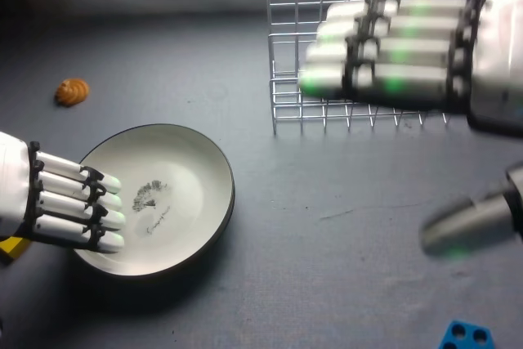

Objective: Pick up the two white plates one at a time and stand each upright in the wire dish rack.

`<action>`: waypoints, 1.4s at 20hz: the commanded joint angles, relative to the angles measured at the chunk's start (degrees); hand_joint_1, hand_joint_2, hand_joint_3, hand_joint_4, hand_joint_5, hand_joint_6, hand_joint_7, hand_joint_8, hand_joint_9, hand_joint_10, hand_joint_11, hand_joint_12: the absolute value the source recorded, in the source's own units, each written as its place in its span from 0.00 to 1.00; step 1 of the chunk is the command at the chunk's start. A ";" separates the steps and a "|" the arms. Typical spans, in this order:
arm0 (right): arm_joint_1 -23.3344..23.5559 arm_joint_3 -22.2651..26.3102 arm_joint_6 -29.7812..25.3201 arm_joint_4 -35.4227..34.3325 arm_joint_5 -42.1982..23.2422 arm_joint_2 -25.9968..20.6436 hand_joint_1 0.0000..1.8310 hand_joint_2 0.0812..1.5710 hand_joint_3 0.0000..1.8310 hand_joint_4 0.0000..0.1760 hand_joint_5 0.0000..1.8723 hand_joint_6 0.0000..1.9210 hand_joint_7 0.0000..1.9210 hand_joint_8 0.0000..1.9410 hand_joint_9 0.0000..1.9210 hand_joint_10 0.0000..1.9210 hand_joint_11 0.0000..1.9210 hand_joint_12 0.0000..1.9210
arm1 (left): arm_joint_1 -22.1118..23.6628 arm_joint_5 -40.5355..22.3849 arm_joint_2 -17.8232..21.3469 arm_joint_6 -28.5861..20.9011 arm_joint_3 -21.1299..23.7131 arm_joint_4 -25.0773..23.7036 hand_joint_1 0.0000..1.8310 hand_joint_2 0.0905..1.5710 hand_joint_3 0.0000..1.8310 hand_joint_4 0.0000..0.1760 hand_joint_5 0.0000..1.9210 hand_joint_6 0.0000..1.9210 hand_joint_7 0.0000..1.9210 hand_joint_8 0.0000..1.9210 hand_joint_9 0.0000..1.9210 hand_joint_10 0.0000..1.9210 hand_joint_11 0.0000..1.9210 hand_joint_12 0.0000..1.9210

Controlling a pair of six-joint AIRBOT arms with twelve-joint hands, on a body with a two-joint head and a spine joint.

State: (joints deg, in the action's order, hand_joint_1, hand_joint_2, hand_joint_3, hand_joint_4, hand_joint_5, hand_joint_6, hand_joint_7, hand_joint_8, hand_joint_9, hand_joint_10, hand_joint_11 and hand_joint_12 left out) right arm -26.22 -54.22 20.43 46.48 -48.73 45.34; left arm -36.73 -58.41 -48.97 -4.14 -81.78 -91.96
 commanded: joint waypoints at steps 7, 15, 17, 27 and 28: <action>1.39 -0.20 12.49 -9.16 5.39 3.36 0.00 0.70 0.01 0.00 0.00 0.00 0.00 0.00 0.00 0.00 0.01 0.00 | -0.20 0.37 -1.19 0.39 -1.31 3.51 0.00 0.64 0.00 0.00 0.00 0.00 0.00 0.00 0.00 0.00 0.00 0.00; -0.62 0.12 28.25 -23.97 3.68 8.36 0.00 0.71 0.01 0.00 0.00 0.00 0.00 0.00 0.00 0.00 0.01 0.01 | -0.97 1.09 -2.08 0.38 -3.01 3.48 0.00 0.65 0.01 0.00 0.00 0.00 0.00 0.00 0.00 0.00 0.00 0.00; -1.06 0.11 30.57 -23.96 2.99 9.36 0.01 0.72 0.01 0.00 0.00 0.00 0.00 0.00 0.00 0.00 0.01 0.01 | -1.26 1.13 -2.31 0.38 -3.42 3.48 0.00 0.65 0.01 0.00 0.00 0.00 0.00 0.00 0.00 0.00 0.00 0.00; -1.06 0.08 34.54 -23.93 3.66 11.19 0.21 0.64 0.00 0.00 0.00 0.00 0.00 0.00 0.00 0.00 0.00 0.00 | -3.66 1.54 -3.23 0.12 -3.94 3.49 0.00 0.65 0.00 0.00 0.00 0.00 0.00 0.00 0.00 0.00 0.00 0.00; -1.06 0.08 34.65 -23.72 3.82 11.18 0.21 0.64 0.00 0.00 0.00 0.00 0.00 0.00 0.00 0.00 0.00 0.00 | -3.79 1.53 -3.42 0.12 -3.94 3.49 0.00 0.65 0.00 0.00 0.00 0.00 0.00 0.00 0.00 0.00 0.00 0.00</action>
State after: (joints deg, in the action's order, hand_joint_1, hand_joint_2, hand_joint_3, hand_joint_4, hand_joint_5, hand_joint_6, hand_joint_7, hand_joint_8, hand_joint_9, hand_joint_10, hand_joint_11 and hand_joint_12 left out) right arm -27.75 -54.39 55.00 23.94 -38.61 56.66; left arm -40.40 -55.70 -52.05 -4.01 -85.86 -90.11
